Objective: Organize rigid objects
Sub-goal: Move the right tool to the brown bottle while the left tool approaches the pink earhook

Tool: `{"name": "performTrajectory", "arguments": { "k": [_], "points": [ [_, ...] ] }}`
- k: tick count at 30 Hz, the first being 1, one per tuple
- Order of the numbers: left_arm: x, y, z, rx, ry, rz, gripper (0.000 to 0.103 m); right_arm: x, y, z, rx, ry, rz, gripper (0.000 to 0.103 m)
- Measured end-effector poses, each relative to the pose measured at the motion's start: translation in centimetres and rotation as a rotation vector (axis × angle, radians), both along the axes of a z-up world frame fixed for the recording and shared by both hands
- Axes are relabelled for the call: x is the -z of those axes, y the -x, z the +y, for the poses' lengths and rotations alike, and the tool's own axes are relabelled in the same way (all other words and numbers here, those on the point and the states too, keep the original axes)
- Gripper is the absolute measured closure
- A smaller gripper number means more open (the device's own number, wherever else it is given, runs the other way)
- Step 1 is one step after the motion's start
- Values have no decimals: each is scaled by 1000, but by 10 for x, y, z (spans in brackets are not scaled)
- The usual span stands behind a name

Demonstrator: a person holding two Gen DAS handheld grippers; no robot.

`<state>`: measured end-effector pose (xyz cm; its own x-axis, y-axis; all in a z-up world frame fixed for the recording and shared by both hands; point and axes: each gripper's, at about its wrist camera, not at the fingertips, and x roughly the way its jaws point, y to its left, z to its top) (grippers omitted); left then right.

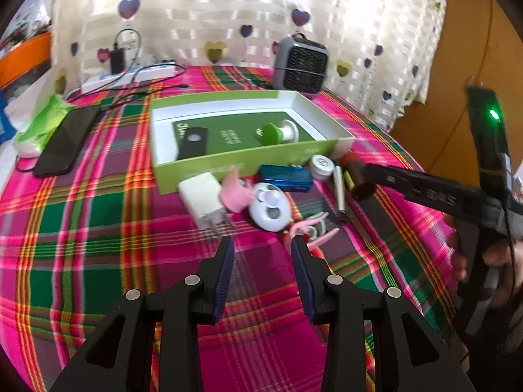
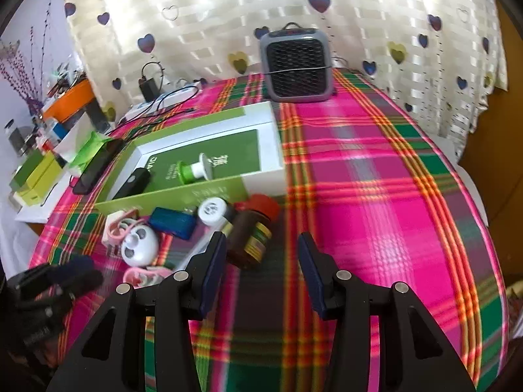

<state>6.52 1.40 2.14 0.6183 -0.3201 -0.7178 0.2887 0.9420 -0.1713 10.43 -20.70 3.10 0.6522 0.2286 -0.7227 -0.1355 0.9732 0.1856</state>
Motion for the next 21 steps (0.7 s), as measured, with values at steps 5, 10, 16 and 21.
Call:
{"name": "performTrajectory", "arguments": {
  "k": [5, 10, 16, 21],
  "points": [
    [1, -4, -8, 40, 1, 4, 68, 9, -13, 10, -13, 26, 31, 57],
    [4, -8, -21, 108, 13, 20, 68, 14, -21, 14, -20, 60, 59, 57],
    [4, -8, -34, 155, -8, 20, 67, 17, -24, 10, -5, 85, 71, 57],
    [3, -2, -44, 209, -15, 19, 67, 20, -24, 4, 8, 112, 81, 57]
  ]
}}
